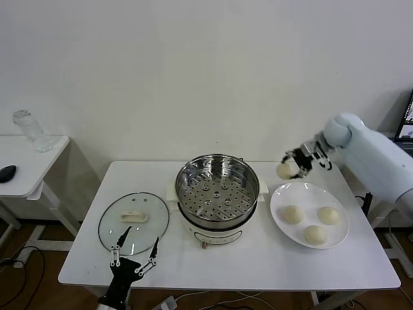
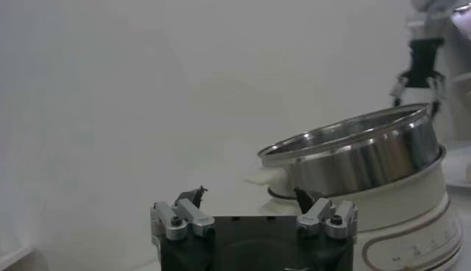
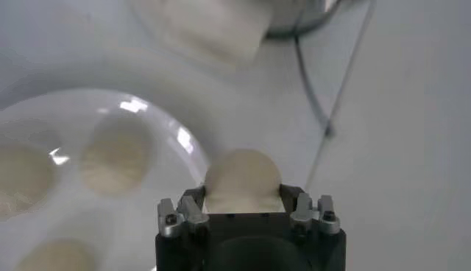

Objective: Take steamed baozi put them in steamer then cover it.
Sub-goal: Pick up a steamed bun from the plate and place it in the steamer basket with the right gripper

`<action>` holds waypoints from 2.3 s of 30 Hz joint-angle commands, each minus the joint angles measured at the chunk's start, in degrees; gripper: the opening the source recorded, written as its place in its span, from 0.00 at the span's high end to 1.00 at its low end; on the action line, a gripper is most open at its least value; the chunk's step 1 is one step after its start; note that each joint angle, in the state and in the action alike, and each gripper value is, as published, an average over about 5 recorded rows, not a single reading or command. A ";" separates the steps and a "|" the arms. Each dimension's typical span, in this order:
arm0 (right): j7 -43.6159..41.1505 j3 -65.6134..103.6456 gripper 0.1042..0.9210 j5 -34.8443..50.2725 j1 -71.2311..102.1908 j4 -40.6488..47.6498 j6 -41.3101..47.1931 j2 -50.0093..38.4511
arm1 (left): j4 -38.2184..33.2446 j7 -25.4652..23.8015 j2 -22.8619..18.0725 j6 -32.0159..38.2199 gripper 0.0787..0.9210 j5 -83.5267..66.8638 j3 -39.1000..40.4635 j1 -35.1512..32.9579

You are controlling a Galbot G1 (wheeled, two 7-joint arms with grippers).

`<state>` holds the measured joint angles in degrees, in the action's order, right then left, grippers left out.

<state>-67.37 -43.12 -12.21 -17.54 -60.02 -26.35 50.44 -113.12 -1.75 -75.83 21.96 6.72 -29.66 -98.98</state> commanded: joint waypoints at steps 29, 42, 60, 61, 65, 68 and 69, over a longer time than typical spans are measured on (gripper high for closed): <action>-1.14 -7.73 0.26 -17.95 0.77 -1.97 -7.36 21.15 | 0.13 0.13 -0.41 1.38 0.12 -0.10 0.19 -0.14; -1.28 -6.73 0.24 -20.33 2.27 0.38 -6.41 23.45 | 0.18 0.10 -0.50 2.03 0.12 -0.09 -0.72 -0.51; -12.46 -7.94 0.12 8.73 -8.58 -7.51 3.76 7.12 | 0.00 0.20 -0.49 2.47 0.12 -0.24 -1.51 -0.01; -13.62 -9.17 0.12 12.64 -10.54 -7.04 5.80 5.25 | 0.01 0.19 -0.46 2.47 0.12 -0.27 -1.37 0.04; -17.28 -14.54 0.12 23.22 -16.49 -4.26 13.61 -1.29 | -0.06 0.14 -0.28 2.50 0.12 -0.30 -0.89 0.03; -18.04 -18.90 0.12 25.31 -17.69 -2.45 17.52 -5.66 | 0.02 0.13 -0.19 2.54 0.12 -0.27 -0.55 0.14; -17.88 -20.20 0.12 25.67 -17.43 -2.17 18.47 -7.00 | 0.02 0.13 -0.19 2.54 0.12 -0.26 -0.42 0.19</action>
<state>-79.35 -55.19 -3.19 -27.40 -63.69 -19.02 55.95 -113.17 -1.55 -76.09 24.46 6.44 -30.51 -98.94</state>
